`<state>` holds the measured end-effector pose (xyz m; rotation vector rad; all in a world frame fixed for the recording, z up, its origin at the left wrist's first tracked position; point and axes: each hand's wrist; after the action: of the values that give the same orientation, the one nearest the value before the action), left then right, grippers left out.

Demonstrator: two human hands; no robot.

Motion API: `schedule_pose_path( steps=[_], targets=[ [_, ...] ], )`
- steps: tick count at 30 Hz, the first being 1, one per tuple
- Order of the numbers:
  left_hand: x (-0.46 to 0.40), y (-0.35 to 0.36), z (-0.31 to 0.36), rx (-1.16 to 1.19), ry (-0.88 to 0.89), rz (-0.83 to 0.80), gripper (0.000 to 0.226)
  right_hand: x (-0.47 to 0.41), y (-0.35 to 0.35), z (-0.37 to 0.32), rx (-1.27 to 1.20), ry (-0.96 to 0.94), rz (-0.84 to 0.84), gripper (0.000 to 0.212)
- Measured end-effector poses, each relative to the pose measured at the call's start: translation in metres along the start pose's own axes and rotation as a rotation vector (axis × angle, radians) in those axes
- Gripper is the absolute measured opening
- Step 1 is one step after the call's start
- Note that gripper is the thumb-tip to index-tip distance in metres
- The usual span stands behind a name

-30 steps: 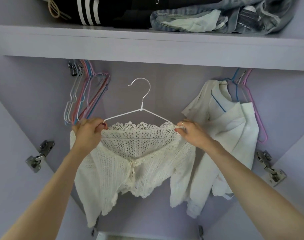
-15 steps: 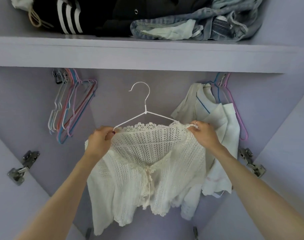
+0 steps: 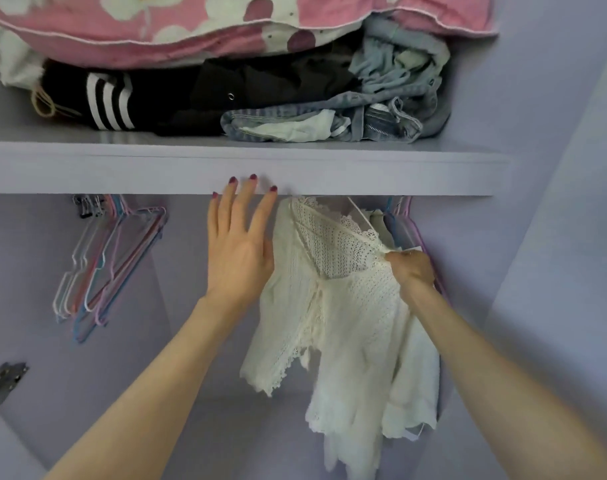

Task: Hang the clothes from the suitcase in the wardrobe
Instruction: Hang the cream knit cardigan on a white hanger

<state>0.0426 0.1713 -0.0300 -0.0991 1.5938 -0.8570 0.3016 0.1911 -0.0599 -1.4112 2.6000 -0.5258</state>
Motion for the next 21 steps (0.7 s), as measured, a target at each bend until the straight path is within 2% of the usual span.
schedule_pose_path(
  steps=[2,4,6,14,21],
  targets=[
    [-0.012,0.001,0.001,-0.072,0.008,-0.05,0.065,-0.001,0.004,-0.014,-0.208,0.053,-0.076,0.055],
    [-0.018,0.005,-0.001,-0.122,0.01,-0.084,0.066,-0.002,0.009,-0.025,-0.278,0.069,-0.128,0.051],
    [-0.018,0.012,-0.004,-0.168,0.015,-0.085,0.068,-0.008,0.014,-0.032,-0.241,0.056,-0.109,0.041],
    [-0.018,0.024,-0.009,-0.247,0.023,-0.067,0.086,-0.029,0.016,-0.02,0.134,-0.012,-0.027,0.037],
    [-0.019,0.029,-0.009,-0.235,0.016,-0.006,0.087,-0.033,0.01,-0.002,0.183,-0.065,0.047,0.035]
  ],
)
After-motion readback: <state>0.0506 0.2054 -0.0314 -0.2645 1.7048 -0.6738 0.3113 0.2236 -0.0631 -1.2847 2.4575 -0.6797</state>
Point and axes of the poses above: each hand's wrist, its own x-axis away from the middle knuckle, its own y-axis out of the palm, z = x × y, and after that the axes turned 7 degrees about -z, right-handed
